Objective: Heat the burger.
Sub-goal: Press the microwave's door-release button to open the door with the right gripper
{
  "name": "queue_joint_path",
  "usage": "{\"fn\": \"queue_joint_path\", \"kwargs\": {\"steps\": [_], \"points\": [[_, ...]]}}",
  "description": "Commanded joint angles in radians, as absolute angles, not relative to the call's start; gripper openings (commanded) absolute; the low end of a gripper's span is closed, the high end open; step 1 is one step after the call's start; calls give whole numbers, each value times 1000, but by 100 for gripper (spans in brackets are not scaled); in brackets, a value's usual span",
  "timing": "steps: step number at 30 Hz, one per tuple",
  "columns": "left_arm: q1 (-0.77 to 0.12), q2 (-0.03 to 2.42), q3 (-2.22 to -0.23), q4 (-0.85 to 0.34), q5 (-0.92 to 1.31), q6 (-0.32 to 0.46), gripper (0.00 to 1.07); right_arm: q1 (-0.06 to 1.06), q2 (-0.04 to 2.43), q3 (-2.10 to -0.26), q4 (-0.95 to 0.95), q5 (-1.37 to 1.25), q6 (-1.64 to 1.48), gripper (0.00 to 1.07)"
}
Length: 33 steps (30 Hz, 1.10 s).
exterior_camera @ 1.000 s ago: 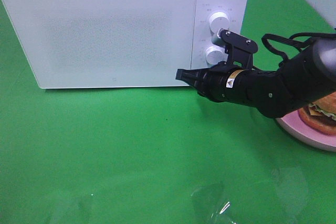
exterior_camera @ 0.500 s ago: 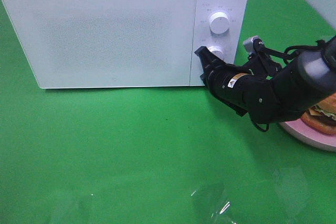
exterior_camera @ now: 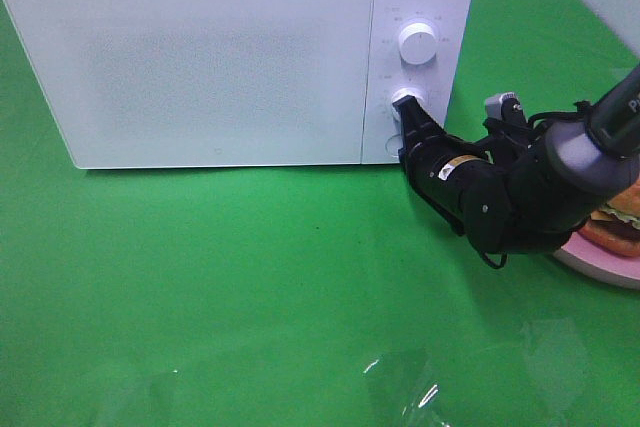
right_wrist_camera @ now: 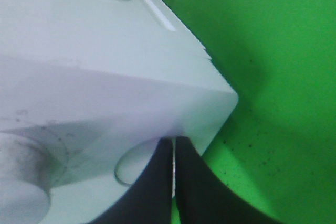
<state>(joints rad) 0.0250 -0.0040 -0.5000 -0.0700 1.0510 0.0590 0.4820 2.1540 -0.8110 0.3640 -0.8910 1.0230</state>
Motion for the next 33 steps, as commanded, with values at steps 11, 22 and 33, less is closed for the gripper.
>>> {"fn": "queue_joint_path", "kwargs": {"steps": [11, 22, 33], "points": [[21, -27, -498, -72, 1038, 61, 0, 466, 2152, -825, 326, -986, 1097, 0], [21, -27, -498, -72, 1038, 61, 0, 466, 2152, -874, 244, -989, 1136, 0], [21, -27, -498, -72, 1038, 61, 0, 466, 2152, -950, 306, -970, 1092, 0]]}}
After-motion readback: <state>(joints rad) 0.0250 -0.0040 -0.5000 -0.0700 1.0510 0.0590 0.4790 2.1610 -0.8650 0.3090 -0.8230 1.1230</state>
